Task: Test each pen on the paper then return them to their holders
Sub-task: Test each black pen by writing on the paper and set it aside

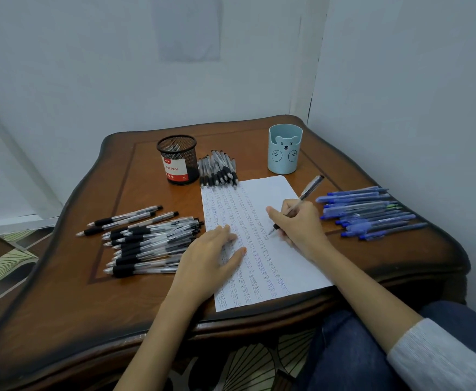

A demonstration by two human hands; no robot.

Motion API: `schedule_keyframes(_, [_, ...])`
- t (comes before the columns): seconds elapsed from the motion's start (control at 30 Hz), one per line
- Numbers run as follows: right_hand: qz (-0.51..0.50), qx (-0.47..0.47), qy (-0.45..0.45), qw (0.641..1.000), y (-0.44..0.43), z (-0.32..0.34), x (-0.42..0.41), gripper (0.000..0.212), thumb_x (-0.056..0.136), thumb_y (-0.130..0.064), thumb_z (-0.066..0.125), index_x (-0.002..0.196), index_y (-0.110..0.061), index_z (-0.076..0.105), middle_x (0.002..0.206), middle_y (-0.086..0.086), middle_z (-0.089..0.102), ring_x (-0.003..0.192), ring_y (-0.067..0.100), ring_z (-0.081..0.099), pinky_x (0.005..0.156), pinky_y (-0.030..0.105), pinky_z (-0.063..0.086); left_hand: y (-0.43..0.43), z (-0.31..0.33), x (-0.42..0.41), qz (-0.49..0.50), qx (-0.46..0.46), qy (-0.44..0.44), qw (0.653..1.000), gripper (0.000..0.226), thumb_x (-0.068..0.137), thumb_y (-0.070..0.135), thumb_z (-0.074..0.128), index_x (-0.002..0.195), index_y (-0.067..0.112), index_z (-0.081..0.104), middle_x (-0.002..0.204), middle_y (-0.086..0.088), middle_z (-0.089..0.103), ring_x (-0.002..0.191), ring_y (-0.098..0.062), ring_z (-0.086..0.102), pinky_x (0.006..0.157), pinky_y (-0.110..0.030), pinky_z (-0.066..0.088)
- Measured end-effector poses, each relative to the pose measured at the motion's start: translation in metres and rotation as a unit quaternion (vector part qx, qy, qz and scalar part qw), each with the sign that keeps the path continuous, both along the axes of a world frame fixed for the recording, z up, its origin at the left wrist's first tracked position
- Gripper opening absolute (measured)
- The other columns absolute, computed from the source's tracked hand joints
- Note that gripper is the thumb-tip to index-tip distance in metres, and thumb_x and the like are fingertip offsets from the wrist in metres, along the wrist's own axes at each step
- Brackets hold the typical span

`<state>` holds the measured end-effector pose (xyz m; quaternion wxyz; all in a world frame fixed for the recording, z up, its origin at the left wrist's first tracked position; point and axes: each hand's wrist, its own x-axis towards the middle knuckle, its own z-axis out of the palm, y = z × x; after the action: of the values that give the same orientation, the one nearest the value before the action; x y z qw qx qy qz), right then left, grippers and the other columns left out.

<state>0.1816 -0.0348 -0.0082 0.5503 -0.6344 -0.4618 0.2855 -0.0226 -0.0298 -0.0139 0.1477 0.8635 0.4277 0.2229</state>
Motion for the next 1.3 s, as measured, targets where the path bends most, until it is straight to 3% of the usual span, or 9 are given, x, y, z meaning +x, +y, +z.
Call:
schedule_keyframes(0.17, [0.019,-0.003,-0.084,0.996,0.0002,-0.0059,-0.0028,0.028,0.082,0.003,0.059,0.061,0.013,0.044,0.052,0.012,0.038,0.042,0.010,0.042,0.044,0.019,0.031,-0.0009,-0.0002,0.0001,0.003,0.000,0.000,1.000,0.046,0.093,0.045,0.053,0.130,0.019,0.056,0.145,0.005,0.045,0.133,-0.006,0.039,0.104,-0.021,0.031])
schedule_keyframes(0.4, [0.035,0.000,-0.031,0.999,-0.0006,-0.0042,-0.0029,0.025,0.083,0.005,0.059,0.063,0.012,0.046,0.052,0.010,0.040,0.040,0.013,0.050,0.039,0.016,0.038,-0.0005,-0.0008,0.0001,0.003,-0.001,0.003,1.000,0.045,0.093,0.045,0.053,0.129,0.019,0.056,0.145,0.004,0.045,0.134,-0.007,0.038,0.106,-0.022,0.030])
schedule_keyframes(0.53, [0.040,0.009,-0.031,0.999,-0.0010,-0.0035,-0.0042,0.031,0.082,0.008,0.058,0.058,-0.004,0.043,0.049,0.007,0.037,0.044,0.022,0.050,0.039,0.017,0.037,-0.0009,-0.0009,0.0005,0.005,0.000,0.003,1.000,0.045,0.093,0.044,0.054,0.129,0.018,0.056,0.145,0.003,0.046,0.134,-0.008,0.039,0.106,-0.022,0.031])
schedule_keyframes(0.6, [0.041,0.008,-0.034,0.999,-0.0008,-0.0031,-0.0047,0.033,0.081,0.009,0.057,0.056,-0.005,0.041,0.051,0.008,0.035,0.041,0.018,0.048,0.038,0.018,0.037,-0.0005,-0.0010,0.0004,0.006,-0.001,0.004,1.000,0.046,0.093,0.045,0.053,0.130,0.018,0.056,0.145,0.003,0.045,0.133,-0.008,0.039,0.106,-0.024,0.031])
schedule_keyframes(1.07, [0.023,-0.001,-0.039,0.999,0.0026,-0.0055,-0.0019,0.026,0.082,0.007,0.058,0.062,0.014,0.044,0.055,0.014,0.038,0.037,0.013,0.047,0.037,0.018,0.036,0.0006,-0.0024,0.0007,0.007,-0.007,0.006,1.000,0.045,0.092,0.044,0.054,0.129,0.017,0.057,0.144,0.000,0.047,0.133,-0.011,0.041,0.109,-0.032,0.036])
schedule_keyframes(1.3, [0.033,0.005,-0.025,0.999,-0.0002,-0.0022,-0.0032,0.027,0.080,0.011,0.057,0.057,0.002,0.044,0.051,0.009,0.035,0.037,0.016,0.046,0.036,0.018,0.035,0.0003,-0.0022,0.0002,0.006,-0.007,0.006,1.000,0.046,0.092,0.044,0.054,0.129,0.017,0.057,0.144,0.001,0.047,0.133,-0.011,0.041,0.108,-0.031,0.036])
